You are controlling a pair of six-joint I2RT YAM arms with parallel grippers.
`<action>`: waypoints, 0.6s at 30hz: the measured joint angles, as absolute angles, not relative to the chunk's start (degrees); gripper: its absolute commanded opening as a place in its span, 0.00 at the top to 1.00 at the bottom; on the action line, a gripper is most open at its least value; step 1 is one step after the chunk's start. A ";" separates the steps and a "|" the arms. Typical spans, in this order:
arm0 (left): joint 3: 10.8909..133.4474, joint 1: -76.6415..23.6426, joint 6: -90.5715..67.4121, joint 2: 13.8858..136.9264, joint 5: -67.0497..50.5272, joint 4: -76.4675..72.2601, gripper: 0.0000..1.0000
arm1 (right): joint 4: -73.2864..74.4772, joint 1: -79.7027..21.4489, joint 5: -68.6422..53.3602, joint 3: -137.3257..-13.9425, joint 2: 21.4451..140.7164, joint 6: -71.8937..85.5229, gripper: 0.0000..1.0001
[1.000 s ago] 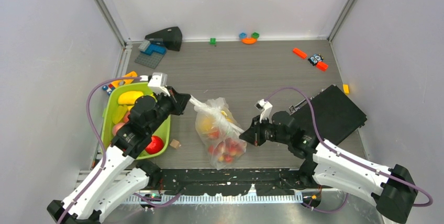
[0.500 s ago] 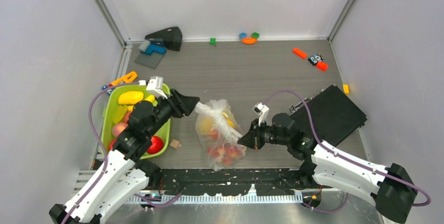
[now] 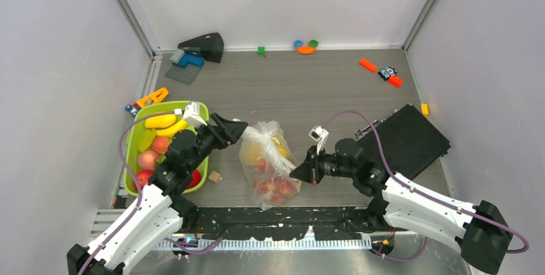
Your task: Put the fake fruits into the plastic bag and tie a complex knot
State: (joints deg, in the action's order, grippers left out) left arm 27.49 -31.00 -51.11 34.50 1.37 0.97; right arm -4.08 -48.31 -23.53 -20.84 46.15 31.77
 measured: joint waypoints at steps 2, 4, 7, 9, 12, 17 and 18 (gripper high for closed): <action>27.24 -30.98 -52.38 35.29 1.52 -0.51 0.33 | -4.32 -48.31 -23.70 -20.82 46.15 31.77 0.95; 27.24 -30.98 -53.52 36.32 1.50 -2.26 0.34 | -4.47 -48.31 -23.77 -20.75 46.15 31.77 0.95; 27.24 -30.98 -54.70 37.91 1.37 -4.69 0.39 | -4.73 -48.31 -23.94 -20.69 46.19 31.77 0.95; 27.24 -31.00 -55.35 39.07 1.06 -6.02 0.47 | -4.82 -48.31 -24.10 -20.67 46.41 31.77 0.95; 27.24 -31.00 -55.83 40.25 0.78 -6.98 0.61 | -4.89 -48.31 -24.16 -20.67 46.94 31.77 0.95; 27.24 -31.00 -55.75 39.97 0.93 -6.90 0.86 | -5.08 -48.31 -24.14 -20.67 46.98 31.77 0.95; 27.24 -31.00 -55.27 39.68 1.19 -6.68 0.89 | -5.15 -48.31 -24.12 -20.67 46.98 31.77 0.95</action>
State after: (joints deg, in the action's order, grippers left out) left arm 27.24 -31.00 -55.27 39.68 1.19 -6.68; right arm -5.15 -48.31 -24.12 -20.67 46.98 31.77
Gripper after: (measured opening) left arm 0.230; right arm 0.082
